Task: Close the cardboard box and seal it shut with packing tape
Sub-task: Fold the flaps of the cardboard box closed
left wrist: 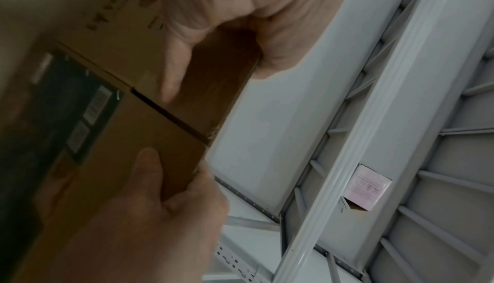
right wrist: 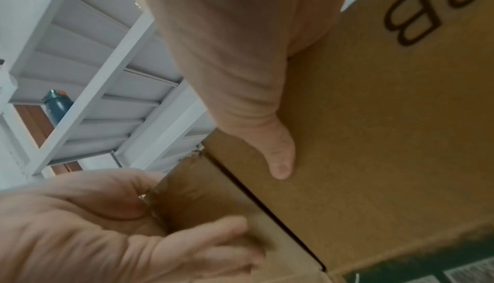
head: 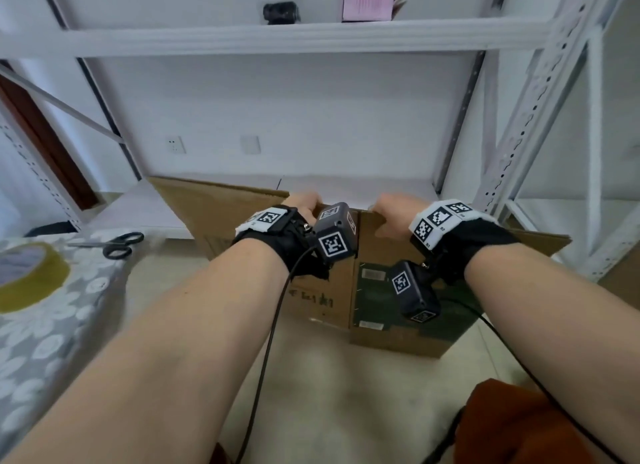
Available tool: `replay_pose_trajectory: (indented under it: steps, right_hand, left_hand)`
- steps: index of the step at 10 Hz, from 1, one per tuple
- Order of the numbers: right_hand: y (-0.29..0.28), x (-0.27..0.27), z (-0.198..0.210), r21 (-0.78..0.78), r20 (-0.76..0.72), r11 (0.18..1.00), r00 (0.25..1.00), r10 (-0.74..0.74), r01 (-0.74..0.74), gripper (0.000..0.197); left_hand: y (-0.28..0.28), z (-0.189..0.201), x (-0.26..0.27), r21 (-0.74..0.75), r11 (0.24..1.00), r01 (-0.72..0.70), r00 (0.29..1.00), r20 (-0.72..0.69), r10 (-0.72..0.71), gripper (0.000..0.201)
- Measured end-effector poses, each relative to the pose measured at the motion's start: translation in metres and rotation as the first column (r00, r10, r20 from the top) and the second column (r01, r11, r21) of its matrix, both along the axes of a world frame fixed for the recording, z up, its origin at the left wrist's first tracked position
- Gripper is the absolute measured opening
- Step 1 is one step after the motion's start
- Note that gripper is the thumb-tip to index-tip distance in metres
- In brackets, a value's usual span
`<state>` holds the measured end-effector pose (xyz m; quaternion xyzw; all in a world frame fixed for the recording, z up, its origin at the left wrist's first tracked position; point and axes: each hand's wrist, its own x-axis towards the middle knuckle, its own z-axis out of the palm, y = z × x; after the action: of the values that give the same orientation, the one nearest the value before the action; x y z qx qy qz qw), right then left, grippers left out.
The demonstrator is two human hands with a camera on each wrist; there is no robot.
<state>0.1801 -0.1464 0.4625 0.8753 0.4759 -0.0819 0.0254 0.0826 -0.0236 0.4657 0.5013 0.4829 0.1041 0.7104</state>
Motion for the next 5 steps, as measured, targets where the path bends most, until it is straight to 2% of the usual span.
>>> replay_pose_trajectory:
  steps: [1,2,3,4,5]
  right_hand:
    - [0.0,-0.005,0.003,0.045,-0.045,0.998,0.998,-0.041,0.043,0.023]
    - [0.002,-0.012,0.002,0.061,-0.095,0.996,0.993,-0.065,0.071,0.026]
    - [0.012,-0.015,0.008,0.085,-0.129,0.99,0.987,-0.099,0.111,0.026]
    - [0.025,-0.015,0.014,0.104,-0.173,0.981,0.974,-0.146,0.166,0.021]
    - [0.035,-0.017,0.011,0.108,-0.17,0.976,0.97,-0.171,0.191,0.023]
  left_hand:
    - [0.0,-0.005,0.0,-0.154,0.988,-0.018,0.998,0.05,0.026,0.017]
    - [-0.002,-0.011,-0.005,-0.155,0.986,0.058,0.992,0.123,-0.039,0.012]
    - [0.002,-0.004,-0.007,-0.034,0.994,0.103,0.993,0.062,-0.101,0.011]
    - [0.007,0.003,-0.002,0.029,0.995,0.098,0.993,0.056,-0.1,0.013]
    - [0.001,0.002,-0.005,0.032,0.989,0.146,0.987,0.06,-0.148,0.024]
